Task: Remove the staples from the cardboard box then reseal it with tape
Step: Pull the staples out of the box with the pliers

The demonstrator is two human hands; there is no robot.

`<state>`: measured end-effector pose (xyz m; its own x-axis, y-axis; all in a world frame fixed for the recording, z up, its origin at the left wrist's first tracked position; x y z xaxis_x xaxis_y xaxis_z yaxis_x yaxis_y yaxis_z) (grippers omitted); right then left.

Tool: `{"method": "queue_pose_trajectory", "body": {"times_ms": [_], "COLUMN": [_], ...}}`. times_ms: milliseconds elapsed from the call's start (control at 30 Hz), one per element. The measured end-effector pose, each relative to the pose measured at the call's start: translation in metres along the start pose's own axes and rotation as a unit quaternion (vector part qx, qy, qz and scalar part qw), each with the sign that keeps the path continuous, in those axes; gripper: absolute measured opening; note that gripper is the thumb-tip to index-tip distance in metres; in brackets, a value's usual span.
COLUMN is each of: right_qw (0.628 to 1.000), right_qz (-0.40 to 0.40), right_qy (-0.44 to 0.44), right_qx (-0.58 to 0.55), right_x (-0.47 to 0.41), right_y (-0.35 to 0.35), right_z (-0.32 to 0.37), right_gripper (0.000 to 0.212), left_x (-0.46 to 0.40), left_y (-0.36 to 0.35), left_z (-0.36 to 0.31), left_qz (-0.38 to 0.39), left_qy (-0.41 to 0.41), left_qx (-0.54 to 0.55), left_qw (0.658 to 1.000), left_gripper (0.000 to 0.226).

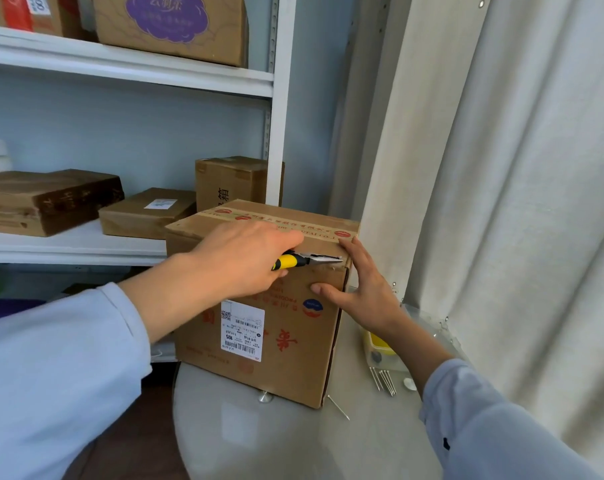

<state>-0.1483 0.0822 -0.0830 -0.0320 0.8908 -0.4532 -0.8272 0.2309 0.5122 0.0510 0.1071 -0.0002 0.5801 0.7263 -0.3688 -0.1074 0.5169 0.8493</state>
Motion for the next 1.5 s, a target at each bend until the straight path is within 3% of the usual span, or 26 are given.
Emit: {"method": "queue_pose_trajectory", "body": {"times_ms": [333, 467, 600, 867, 1167, 1500], "right_qw": [1.0, 1.0, 1.0, 1.0, 1.0, 1.0], "right_qz": [-0.015, -0.007, -0.009, -0.012, -0.012, -0.017], "right_qy": [0.01, 0.008, 0.006, 0.015, 0.01, 0.016], "right_qx": [0.002, 0.003, -0.003, -0.005, -0.012, -0.003], "right_x": [0.002, 0.002, 0.002, 0.003, 0.003, 0.002], "right_y": [0.001, 0.0, 0.0, 0.0, -0.002, -0.003], "right_z": [0.002, 0.003, 0.002, 0.002, 0.003, -0.003], "right_gripper": [0.089, 0.089, 0.09, 0.089, 0.089, 0.091], "left_x": [0.019, 0.008, 0.005, 0.023, 0.011, 0.028], "left_y": [-0.016, -0.003, 0.004, -0.017, -0.002, -0.018], "left_z": [-0.037, -0.022, -0.015, -0.043, -0.022, -0.046], "left_qz": [-0.035, -0.006, -0.025, -0.03, -0.043, -0.031], "left_qy": [0.101, 0.064, 0.017, 0.098, 0.03, 0.119], "left_qx": [-0.013, -0.031, -0.06, -0.032, -0.103, 0.011], "left_qw": [0.994, 0.997, 0.998, 0.994, 0.993, 0.992], "left_gripper": [0.022, 0.02, 0.02, 0.022, 0.022, 0.025]}}
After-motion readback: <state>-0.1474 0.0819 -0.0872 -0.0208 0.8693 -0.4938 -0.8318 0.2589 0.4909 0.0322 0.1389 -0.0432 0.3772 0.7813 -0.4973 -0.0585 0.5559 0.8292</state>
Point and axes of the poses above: each hand's wrist, its own x-axis away from the middle knuckle, its own y-axis out of the back of the hand, z = x × y, the point moved 2 cm from there along -x, towards the middle knuckle, and after that the axes turned 12 degrees about -x, right-handed, at the moved point
